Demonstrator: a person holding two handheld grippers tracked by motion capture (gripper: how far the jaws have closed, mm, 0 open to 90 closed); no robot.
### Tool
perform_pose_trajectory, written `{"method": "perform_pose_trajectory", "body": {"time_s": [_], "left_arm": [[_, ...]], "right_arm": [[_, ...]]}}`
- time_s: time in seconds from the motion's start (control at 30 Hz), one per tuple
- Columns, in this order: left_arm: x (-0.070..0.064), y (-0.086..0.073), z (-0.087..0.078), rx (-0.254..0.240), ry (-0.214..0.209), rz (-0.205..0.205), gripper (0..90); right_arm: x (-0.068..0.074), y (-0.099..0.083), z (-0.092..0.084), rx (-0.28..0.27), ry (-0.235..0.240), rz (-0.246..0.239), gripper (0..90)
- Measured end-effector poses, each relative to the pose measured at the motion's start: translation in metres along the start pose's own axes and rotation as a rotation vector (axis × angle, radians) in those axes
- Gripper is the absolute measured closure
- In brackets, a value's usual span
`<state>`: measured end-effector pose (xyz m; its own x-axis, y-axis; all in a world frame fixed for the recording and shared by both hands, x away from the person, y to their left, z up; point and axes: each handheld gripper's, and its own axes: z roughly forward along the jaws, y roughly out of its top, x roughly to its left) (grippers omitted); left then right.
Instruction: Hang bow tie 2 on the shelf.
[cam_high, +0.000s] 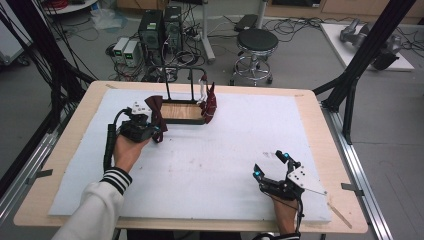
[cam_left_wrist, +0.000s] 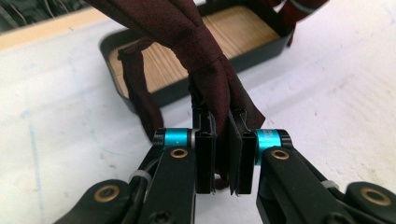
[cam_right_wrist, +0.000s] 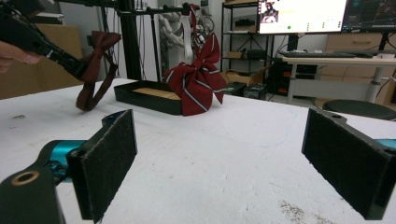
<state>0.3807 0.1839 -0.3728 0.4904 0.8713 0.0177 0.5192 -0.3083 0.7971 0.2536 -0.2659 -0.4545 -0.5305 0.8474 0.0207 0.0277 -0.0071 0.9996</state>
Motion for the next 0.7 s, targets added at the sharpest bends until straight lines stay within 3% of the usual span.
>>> {"method": "perform_pose_trajectory", "body": {"time_s": [0.1, 0.33, 0.7], "left_arm": [[0.000, 0.001, -0.005, -0.029, 0.030, 0.032, 82.6], [0.004, 0.007, -0.018, -0.104, 0.071, 0.060, 82.7], [0.012, 0.018, -0.028, -0.165, 0.106, 0.063, 83.1]], "right_arm": [[0.000, 0.000, 0.000, -0.003, 0.001, -0.005, 9.4], [0.001, 0.000, -0.001, -0.006, -0.001, -0.005, 9.5], [0.001, -0.001, -0.002, -0.018, 0.000, -0.011, 9.4]]}}
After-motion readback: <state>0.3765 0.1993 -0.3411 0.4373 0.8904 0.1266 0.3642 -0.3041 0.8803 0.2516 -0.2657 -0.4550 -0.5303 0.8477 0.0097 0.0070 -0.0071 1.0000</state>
